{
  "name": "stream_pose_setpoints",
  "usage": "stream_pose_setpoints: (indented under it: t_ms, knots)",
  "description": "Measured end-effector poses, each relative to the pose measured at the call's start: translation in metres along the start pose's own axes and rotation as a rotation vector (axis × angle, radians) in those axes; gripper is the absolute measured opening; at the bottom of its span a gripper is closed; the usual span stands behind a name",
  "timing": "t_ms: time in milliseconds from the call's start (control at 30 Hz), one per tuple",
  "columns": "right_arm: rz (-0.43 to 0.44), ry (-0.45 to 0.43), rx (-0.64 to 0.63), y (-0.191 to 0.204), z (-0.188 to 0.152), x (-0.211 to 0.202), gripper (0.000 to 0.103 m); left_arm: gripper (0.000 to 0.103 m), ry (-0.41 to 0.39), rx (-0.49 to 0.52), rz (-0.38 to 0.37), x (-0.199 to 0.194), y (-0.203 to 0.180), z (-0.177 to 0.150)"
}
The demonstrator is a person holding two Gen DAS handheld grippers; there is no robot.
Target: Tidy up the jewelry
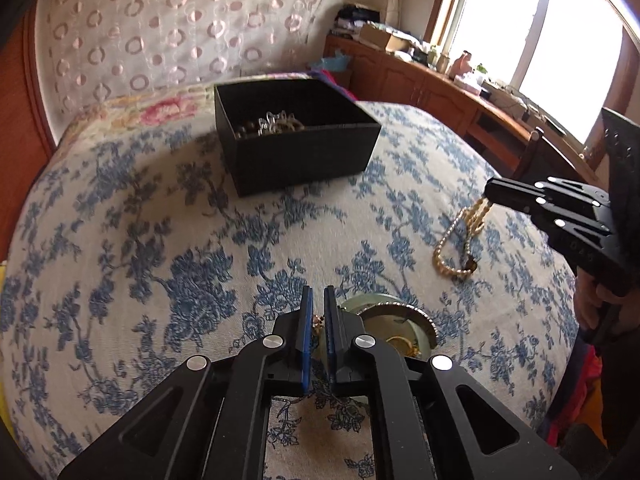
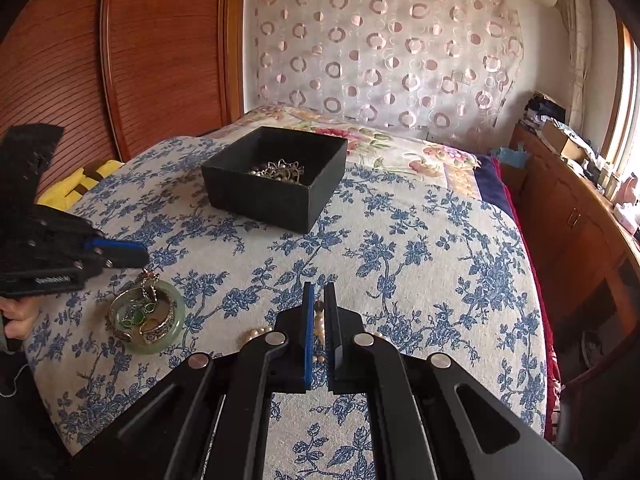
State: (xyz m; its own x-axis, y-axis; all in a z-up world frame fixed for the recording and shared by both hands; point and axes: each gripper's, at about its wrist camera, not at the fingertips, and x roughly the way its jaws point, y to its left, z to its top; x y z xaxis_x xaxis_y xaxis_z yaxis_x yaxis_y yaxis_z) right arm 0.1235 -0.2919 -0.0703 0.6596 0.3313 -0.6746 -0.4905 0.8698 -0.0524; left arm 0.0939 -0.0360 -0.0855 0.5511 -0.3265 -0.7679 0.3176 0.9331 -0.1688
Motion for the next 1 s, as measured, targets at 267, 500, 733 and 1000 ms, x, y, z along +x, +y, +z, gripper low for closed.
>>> stream_pose_setpoints:
  t_ms: [267, 500, 733, 1000]
  knots:
    - [-0.002, 0.001, 0.008, -0.003, -0.003, 0.0, 0.006, 0.014, 0.022, -0.03, -0.038, 0.008, 0.004, -0.003]
    - [-0.002, 0.006, 0.009, -0.003, -0.004, 0.001, 0.006, 0.015, 0.026, -0.019, -0.047, 0.011, 0.001, 0.001]
    - [-0.003, 0.006, 0.009, -0.003, -0.004, 0.001, 0.006, 0.0, 0.027, 0.003, -0.086, 0.013, -0.004, 0.004]
    - [-0.005, 0.007, 0.01, -0.003, -0.005, 0.001, 0.006, 0.0, -0.014, -0.007, -0.067, 0.005, 0.0, 0.011]
